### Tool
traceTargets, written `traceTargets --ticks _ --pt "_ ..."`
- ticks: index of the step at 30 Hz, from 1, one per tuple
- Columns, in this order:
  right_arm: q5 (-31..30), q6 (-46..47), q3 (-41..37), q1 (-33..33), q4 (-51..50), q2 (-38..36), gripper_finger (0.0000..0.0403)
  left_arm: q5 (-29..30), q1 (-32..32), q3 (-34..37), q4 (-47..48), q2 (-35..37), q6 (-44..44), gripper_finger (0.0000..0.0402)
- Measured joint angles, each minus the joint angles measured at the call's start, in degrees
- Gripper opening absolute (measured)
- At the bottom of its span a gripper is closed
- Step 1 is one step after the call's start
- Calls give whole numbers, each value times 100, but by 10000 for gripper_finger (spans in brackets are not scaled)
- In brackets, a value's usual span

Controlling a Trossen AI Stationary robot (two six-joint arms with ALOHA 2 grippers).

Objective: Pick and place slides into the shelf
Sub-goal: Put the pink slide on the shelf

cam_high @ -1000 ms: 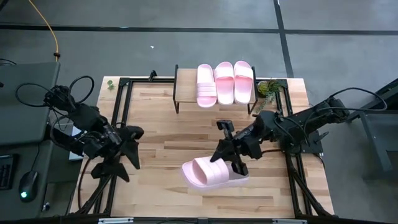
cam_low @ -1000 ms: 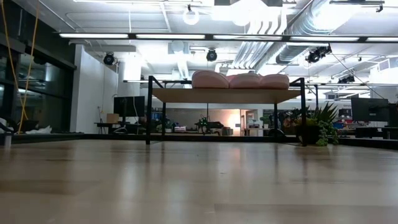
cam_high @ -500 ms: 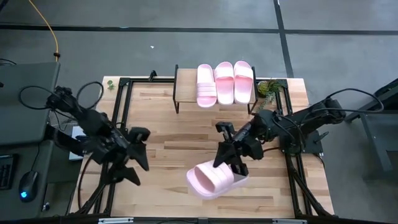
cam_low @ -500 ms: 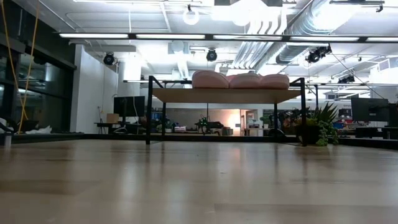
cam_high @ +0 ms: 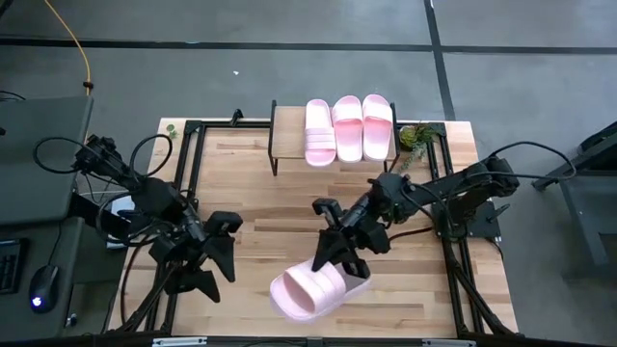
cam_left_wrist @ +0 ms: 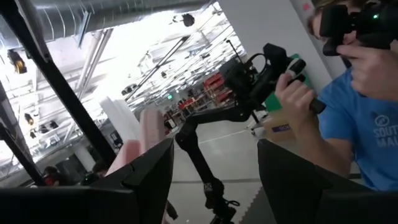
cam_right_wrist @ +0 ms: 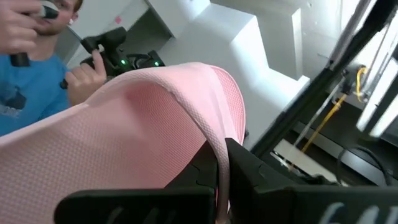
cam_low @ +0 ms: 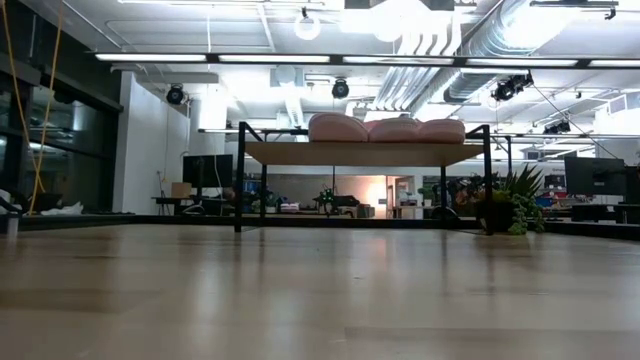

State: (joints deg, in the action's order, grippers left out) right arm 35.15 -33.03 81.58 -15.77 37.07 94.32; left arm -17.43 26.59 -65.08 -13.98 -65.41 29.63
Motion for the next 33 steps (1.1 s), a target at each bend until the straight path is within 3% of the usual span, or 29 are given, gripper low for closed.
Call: traceTargets --ticks 12,20,33 --pt "271 111 869 4 -258 573 0 756 -2 0 -84 -14 -225 214" --pt "313 111 1282 55 -429 811 0 741 -2 1 -266 -115 -385 214" --pt "562 154 1296 76 -555 823 0 817 -11 0 -673 -476 -219 214"
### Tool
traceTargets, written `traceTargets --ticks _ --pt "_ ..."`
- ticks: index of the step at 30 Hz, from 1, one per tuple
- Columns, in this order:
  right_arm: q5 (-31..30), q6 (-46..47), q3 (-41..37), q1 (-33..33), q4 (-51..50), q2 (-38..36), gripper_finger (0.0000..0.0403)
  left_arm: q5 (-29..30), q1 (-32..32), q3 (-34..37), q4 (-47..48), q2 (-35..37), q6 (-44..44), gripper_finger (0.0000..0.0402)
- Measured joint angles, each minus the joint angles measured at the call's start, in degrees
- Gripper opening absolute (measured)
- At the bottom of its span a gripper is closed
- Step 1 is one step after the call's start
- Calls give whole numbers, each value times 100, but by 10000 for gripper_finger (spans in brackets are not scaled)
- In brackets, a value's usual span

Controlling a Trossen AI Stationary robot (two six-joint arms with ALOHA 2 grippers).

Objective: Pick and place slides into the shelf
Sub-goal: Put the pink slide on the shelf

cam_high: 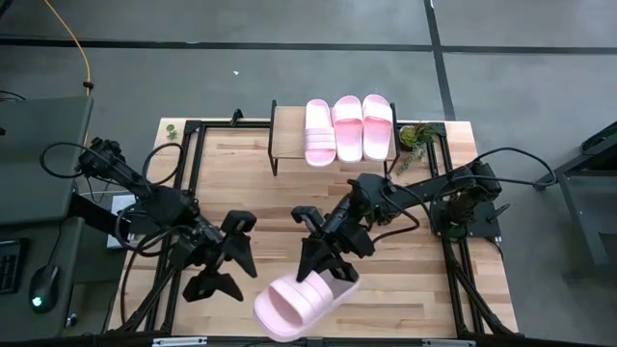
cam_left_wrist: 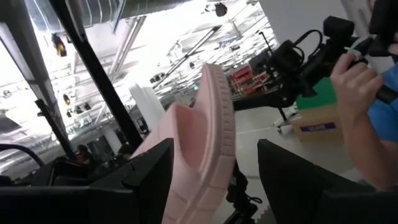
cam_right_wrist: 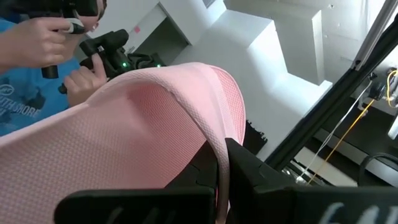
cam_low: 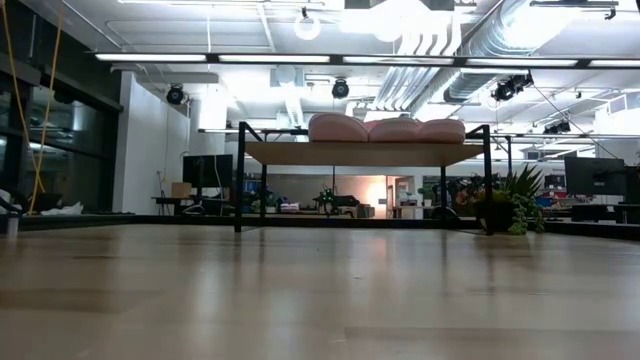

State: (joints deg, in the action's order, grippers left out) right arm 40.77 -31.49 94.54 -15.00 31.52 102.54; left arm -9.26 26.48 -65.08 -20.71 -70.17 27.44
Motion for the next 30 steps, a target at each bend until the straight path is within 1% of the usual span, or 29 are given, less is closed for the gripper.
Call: traceTargets --ticks 2,7,11,14,20,22,30 --pt "-2 -2 0 0 -10 0 0 49 -93 0 0 -4 13 214" --pt "-2 6 -1 0 -70 0 0 67 -428 0 15 -32 -300 214" --pt "-2 108 -2 0 -129 0 0 -366 -718 4 11 -117 -523 214" --pt "-23 131 -6 0 -222 0 0 -778 -817 -10 -241 -214 -809 214" --pt "-190 353 -11 -17 -128 -4 0 -1111 -794 2 -172 -264 -967 214" --pt "-353 352 -11 -52 -141 -4 0 -1230 -759 2 -185 -251 -1032 214" --pt "-550 299 -11 -85 -135 -4 0 -1246 -564 2 -54 -247 -1011 214"
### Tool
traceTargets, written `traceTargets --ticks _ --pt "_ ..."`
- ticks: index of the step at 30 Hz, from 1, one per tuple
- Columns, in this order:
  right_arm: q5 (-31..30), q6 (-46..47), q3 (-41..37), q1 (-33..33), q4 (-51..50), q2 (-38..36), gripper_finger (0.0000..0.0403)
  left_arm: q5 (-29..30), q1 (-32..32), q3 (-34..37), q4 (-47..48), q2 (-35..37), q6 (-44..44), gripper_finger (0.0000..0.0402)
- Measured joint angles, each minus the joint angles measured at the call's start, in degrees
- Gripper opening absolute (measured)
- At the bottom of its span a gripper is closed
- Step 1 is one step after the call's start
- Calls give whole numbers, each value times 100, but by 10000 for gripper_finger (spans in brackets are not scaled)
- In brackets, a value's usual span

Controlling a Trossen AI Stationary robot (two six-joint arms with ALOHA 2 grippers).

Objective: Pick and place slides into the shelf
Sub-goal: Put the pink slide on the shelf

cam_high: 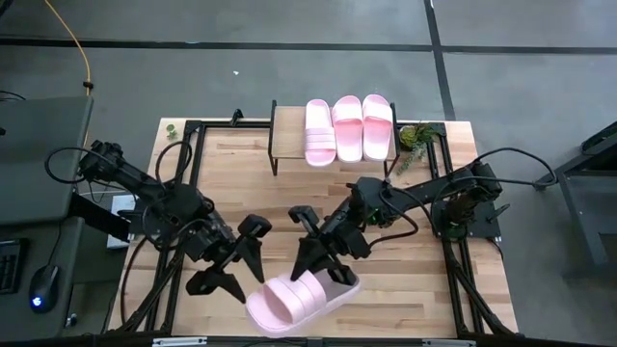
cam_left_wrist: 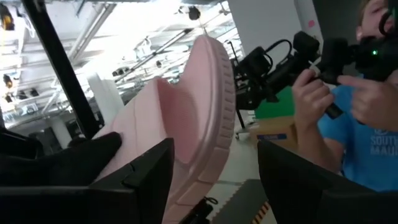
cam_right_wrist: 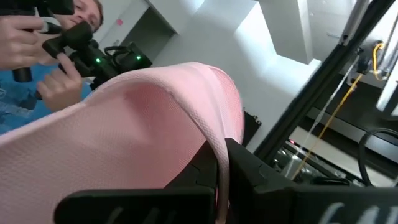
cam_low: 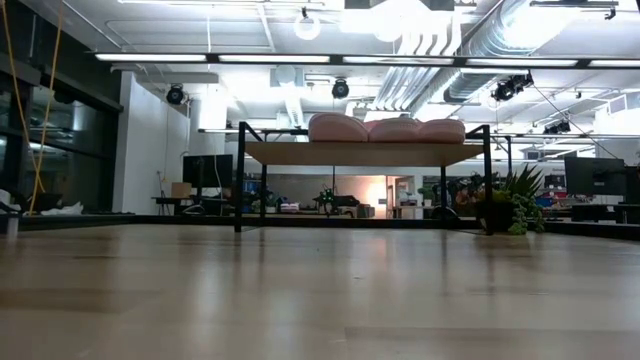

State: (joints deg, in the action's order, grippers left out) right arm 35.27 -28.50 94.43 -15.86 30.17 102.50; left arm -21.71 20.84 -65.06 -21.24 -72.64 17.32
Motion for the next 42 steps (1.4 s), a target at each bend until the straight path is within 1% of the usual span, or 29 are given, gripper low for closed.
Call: traceTargets --ticks 3,8,13,16,25,29,42 --pt "-138 -60 0 6 -24 -2 0 -5 -2 0 -17 2 -87 214" --pt "-168 -252 0 67 -67 -7 0 8 -5 0 -147 2 -111 214" --pt "-311 -375 0 106 -193 -7 0 120 -10 0 -228 0 -101 214" --pt "-320 -527 0 120 -227 -7 0 254 -20 0 -252 0 -89 214" --pt "-324 -757 0 120 -295 -7 0 292 -20 0 -231 0 -88 214" --pt "-545 -864 0 110 -295 -7 0 458 -13 0 -235 0 60 214" --pt "-960 -1055 0 -2 -339 -7 0 629 -13 -2 -224 2 176 214"
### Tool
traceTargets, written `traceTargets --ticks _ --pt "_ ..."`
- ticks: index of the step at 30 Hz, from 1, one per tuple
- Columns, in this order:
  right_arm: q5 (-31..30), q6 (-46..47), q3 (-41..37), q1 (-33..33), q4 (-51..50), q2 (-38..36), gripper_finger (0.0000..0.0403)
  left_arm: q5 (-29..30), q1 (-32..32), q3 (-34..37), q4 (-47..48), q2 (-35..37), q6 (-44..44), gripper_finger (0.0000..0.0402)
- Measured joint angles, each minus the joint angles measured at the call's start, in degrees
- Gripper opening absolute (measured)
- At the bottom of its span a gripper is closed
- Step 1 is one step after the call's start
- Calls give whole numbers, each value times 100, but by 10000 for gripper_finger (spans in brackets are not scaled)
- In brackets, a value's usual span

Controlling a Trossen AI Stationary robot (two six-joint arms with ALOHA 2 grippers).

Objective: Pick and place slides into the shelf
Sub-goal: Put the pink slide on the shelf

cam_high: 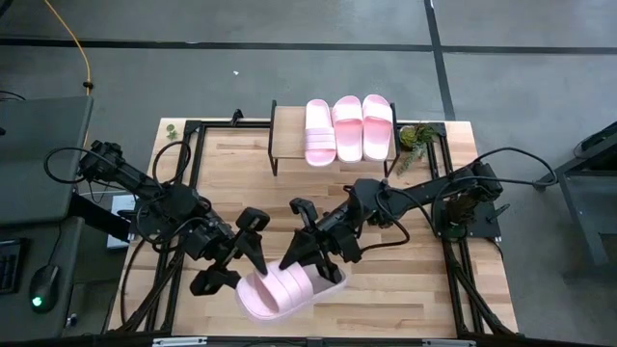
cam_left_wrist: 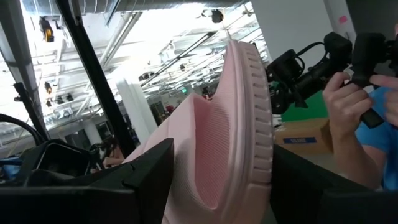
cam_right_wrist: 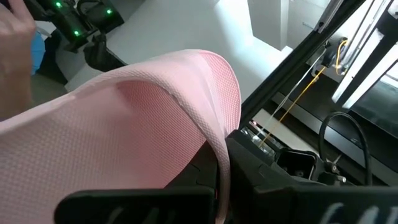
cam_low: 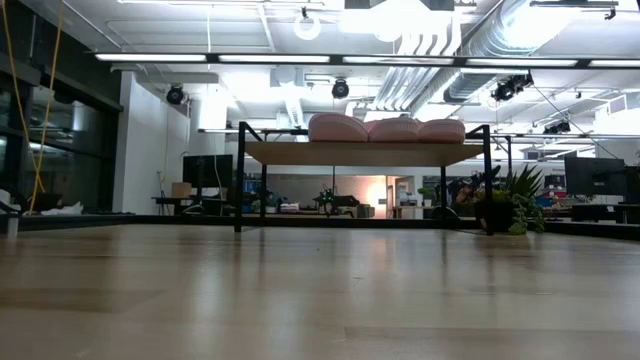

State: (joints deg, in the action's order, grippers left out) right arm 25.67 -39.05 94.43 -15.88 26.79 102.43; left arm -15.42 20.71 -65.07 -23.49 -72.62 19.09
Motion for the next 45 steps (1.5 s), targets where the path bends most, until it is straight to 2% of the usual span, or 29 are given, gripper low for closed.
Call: traceTargets --ticks 5,8,19,24,28,33,45 --pt "0 0 0 0 -9 0 0 26 0 2 4 0 60 211" --pt "3 0 0 0 -8 0 0 67 0 0 -11 0 108 189" --pt "139 0 0 2 -5 0 0 -135 0 1 -55 -2 248 36" --pt "151 0 0 0 -41 0 0 -154 0 1 -55 -2 316 34" --pt "193 1 0 0 -86 0 0 -155 -2 2 -52 -2 318 49" --pt "195 4 0 0 -87 0 0 -153 -2 1 -52 -2 318 32" --pt "197 19 0 -2 -123 0 7 -151 -7 1 -42 9 311 32"
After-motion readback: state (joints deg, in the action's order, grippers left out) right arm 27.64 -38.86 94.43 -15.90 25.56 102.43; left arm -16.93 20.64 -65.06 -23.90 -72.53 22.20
